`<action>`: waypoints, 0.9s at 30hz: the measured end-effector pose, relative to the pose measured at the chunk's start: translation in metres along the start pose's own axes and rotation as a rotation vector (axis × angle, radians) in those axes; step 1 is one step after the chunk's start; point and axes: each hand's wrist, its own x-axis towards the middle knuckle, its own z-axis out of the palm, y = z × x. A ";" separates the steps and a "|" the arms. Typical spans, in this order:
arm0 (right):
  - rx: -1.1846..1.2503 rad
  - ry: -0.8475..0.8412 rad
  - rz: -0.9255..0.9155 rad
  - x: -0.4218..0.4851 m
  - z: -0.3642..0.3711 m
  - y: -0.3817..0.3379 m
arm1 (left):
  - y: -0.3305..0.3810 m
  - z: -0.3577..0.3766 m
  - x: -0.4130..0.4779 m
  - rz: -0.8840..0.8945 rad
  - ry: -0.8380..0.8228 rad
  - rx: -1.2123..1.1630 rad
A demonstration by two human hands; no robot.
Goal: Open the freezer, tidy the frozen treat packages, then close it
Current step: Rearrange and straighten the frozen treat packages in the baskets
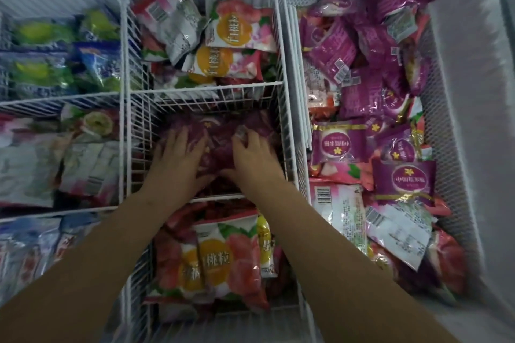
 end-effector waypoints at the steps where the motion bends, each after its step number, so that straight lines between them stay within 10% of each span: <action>1: 0.012 -0.061 -0.008 0.000 -0.002 -0.002 | 0.001 0.003 0.002 -0.040 -0.071 -0.010; 5: 0.265 0.124 -0.131 -0.029 -0.034 0.007 | 0.021 -0.016 0.003 -0.082 -0.091 -0.178; 10: 0.374 0.713 0.049 -0.096 -0.072 0.094 | 0.088 -0.073 -0.007 0.143 0.479 -0.530; 16: 0.170 0.285 0.592 -0.134 -0.049 0.192 | 0.201 -0.073 0.029 0.476 0.305 -0.354; 20: 0.115 0.219 0.571 -0.130 -0.033 0.203 | 0.227 -0.050 0.060 0.538 0.168 0.112; 27: 0.040 0.330 0.421 -0.137 -0.035 0.193 | 0.228 -0.035 0.050 0.564 0.218 0.248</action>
